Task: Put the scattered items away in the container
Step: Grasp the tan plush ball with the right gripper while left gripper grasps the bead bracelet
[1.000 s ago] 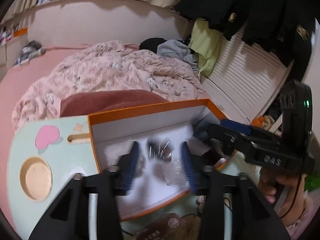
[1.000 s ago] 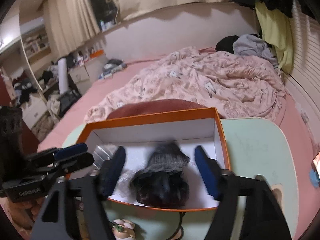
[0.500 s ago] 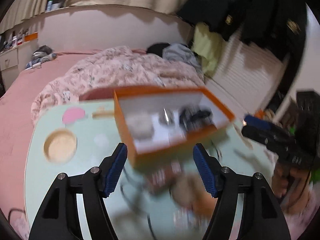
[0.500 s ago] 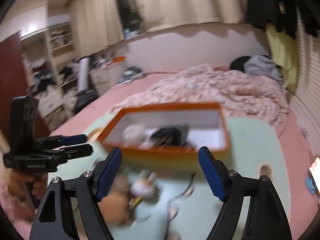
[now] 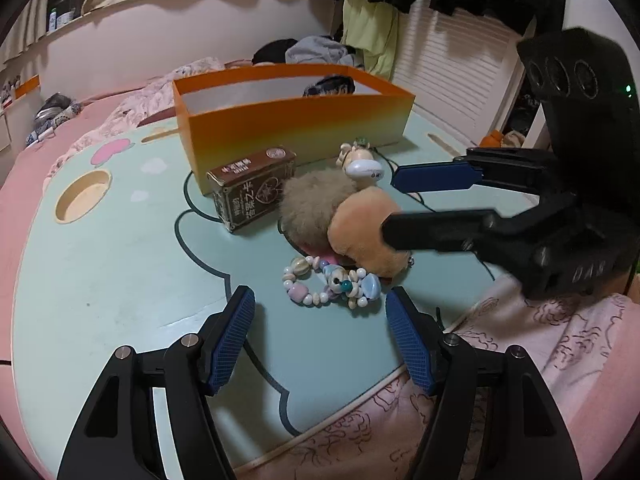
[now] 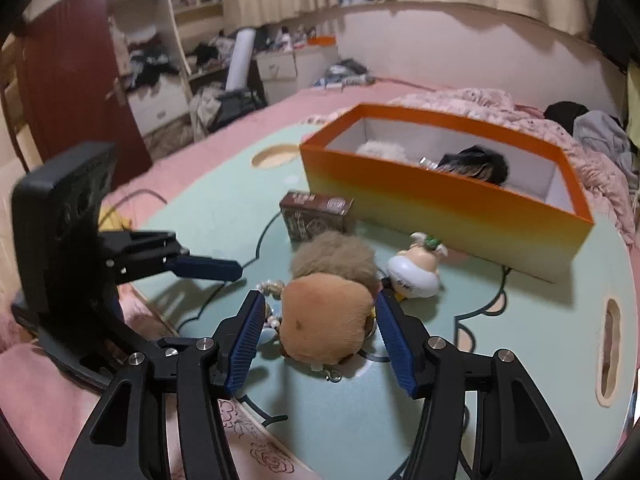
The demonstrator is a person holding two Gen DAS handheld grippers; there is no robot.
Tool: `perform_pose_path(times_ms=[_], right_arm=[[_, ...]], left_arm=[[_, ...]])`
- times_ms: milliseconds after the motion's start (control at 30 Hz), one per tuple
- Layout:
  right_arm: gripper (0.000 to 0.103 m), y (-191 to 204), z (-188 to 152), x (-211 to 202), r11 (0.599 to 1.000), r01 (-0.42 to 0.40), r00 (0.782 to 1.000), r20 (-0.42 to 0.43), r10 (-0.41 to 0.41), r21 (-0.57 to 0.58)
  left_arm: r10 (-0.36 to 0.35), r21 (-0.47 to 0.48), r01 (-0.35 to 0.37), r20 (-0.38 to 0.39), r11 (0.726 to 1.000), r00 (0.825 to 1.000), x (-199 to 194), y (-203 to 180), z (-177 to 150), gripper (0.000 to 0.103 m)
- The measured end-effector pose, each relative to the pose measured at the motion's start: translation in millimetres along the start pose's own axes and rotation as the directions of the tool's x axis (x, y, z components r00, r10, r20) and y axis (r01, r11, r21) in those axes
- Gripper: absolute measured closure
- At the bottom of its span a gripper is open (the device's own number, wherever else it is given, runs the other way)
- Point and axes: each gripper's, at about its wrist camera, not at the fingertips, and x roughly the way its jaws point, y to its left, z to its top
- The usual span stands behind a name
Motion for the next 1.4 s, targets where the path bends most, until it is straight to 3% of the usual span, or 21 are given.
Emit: perform_pose_path(times_ms=[100,167,200,367,467,700,733,800,1033,1267,1400], right_arm=[[0.046,-3.2,-0.9,19.5,1.000,0.011,0.998,-0.067,-0.010,0.015],[0.058,-3.3,-3.6,23.7,1.000,0.007,0.997,-0.072,-0.006,0.018],[0.058,-3.3,-4.9,22.2,1.000,0.002,0.998,-0.063,-0.001,0.019],[0.058,-19.0,-11.0,-13.9,0.994,0.006,0.996,0.087,-0.016,0.106],[0.058,-38.9,-20.4,-34.6,0.975,0.053,0.983,0.163,-0.090,0.218],[0.058,-68.7,-38.0,-45.9,0.930,0.104,0.970,0.170,-0.172,0.351],[0.058,-71.4,-39.2,-44.1,0.926,0.097,0.972,0.166,-0.167,0.365],[0.058,-73.3,-39.4,-42.6,0.922,0.098,0.972,0.162,-0.169,0.374],[0.058,-71.2,-38.1,-45.0,0.926,0.120,0.968,0.166,-0.189,0.358],[0.058,-69.8,-37.5,-45.1,0.927,0.123,0.967,0.167,-0.192,0.355],[0.058,-70.1,-38.2,-44.7,0.925,0.125,0.966,0.168,-0.195,0.360]], left_arm=[[0.016,0.011,-0.016,0.002,1.000,1.000,3.2,-2.3,1.7,0.035],[0.023,0.018,-0.023,0.002,1.000,1.000,4.5,-3.8,1.6,0.035],[0.023,0.020,-0.023,0.002,1.000,1.000,4.6,-4.0,1.5,0.035],[0.036,0.036,-0.037,0.017,0.999,0.999,3.0,-6.6,3.5,0.035],[0.044,0.049,-0.045,0.016,0.998,0.999,5.4,-8.3,5.4,0.035],[0.023,0.046,-0.024,0.016,0.999,1.000,9.7,-7.1,4.3,0.035],[0.017,0.046,-0.018,0.019,0.999,1.000,9.4,-7.1,4.3,0.037],[0.013,0.050,-0.014,0.025,0.999,1.000,8.1,-7.7,3.7,0.063],[-0.020,0.061,0.017,0.062,0.998,0.998,-3.7,-10.0,5.0,0.086],[-0.035,0.012,0.034,0.076,0.999,0.996,-7.2,0.0,5.5,0.087],[-0.086,-0.048,0.092,0.112,0.995,0.990,-19.4,11.0,12.4,0.087]])
